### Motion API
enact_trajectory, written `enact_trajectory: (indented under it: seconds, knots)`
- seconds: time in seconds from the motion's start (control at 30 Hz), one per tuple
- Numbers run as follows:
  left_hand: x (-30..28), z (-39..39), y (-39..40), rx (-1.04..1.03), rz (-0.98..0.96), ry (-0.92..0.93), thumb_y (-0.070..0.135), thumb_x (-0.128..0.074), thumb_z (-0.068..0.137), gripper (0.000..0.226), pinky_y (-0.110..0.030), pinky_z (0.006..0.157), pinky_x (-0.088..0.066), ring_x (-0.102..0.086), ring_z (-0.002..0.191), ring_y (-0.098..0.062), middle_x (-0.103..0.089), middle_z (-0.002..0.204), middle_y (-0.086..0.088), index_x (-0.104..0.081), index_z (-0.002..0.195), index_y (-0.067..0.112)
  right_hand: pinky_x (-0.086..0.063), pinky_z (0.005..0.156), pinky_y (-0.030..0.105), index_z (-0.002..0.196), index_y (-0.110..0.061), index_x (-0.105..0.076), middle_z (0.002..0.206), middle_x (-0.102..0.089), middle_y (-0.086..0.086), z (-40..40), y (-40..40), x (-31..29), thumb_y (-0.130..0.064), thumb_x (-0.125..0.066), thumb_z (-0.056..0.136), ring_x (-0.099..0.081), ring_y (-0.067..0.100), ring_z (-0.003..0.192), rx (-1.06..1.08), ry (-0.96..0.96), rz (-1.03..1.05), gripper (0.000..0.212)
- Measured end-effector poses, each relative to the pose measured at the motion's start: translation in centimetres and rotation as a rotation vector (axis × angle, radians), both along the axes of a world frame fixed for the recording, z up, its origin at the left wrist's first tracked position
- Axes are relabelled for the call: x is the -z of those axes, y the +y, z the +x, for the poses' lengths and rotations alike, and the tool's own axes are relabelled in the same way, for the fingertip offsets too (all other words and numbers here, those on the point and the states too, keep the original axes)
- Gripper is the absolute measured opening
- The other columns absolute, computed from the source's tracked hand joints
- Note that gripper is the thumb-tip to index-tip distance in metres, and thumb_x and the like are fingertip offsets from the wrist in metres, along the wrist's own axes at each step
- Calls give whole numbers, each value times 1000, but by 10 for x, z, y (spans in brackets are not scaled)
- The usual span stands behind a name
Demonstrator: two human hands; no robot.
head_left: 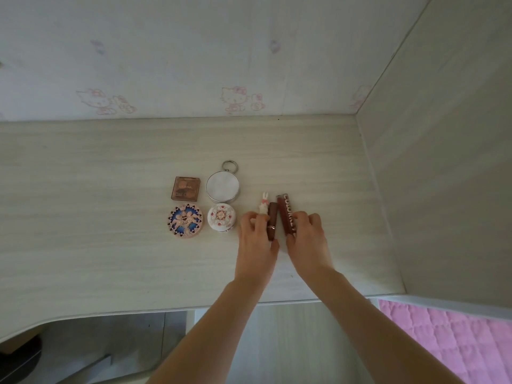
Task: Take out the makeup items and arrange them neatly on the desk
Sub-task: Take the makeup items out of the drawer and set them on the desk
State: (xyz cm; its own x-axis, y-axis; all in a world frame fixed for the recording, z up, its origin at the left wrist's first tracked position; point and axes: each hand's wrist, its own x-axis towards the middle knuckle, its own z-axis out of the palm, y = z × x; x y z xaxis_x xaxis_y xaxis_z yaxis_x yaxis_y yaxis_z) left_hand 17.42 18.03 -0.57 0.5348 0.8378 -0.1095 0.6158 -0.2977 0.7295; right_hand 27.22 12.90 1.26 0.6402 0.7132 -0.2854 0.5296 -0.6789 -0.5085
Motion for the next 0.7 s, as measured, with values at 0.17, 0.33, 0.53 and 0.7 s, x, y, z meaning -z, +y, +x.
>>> enact_trajectory:
  seconds: [0.17, 0.33, 0.53, 0.7]
  knots:
    - [5, -15, 0, 175, 101, 63, -5, -57, 81, 47, -31, 100, -42, -42, 125, -23, -36, 134, -8, -49, 126, 7, -51, 72, 28, 120, -15, -51, 113, -51, 1, -4, -16, 9, -18, -52, 94, -53, 19, 101, -123, -212, -57, 25]
    - [11, -23, 9, 318, 240, 133, -1, -55, 89, 50, -34, 107, -41, -33, 137, -25, -38, 145, -9, -45, 138, 7, -42, 102, 23, 144, -15, -38, 148, -32, 4, -3, -31, 20, -15, -56, 92, -36, 18, 133, -370, -147, 49, 55]
    - [16, -19, 19, 432, 299, 258, 4, -55, 93, 57, -31, 103, -44, -19, 146, -22, -24, 156, -3, -37, 146, 14, -38, 106, 25, 140, -2, -43, 147, -36, 20, -3, -30, 18, 2, -62, 85, -47, 26, 131, -410, -181, 118, 59]
    - [15, -3, 29, 393, 305, 235, -3, -50, 91, 59, -28, 108, -36, -14, 147, -22, -22, 157, -7, -34, 146, 11, -32, 105, 20, 144, -2, -35, 151, -28, 16, 6, -9, 17, -7, -57, 93, -45, 23, 131, -423, -172, 136, 56]
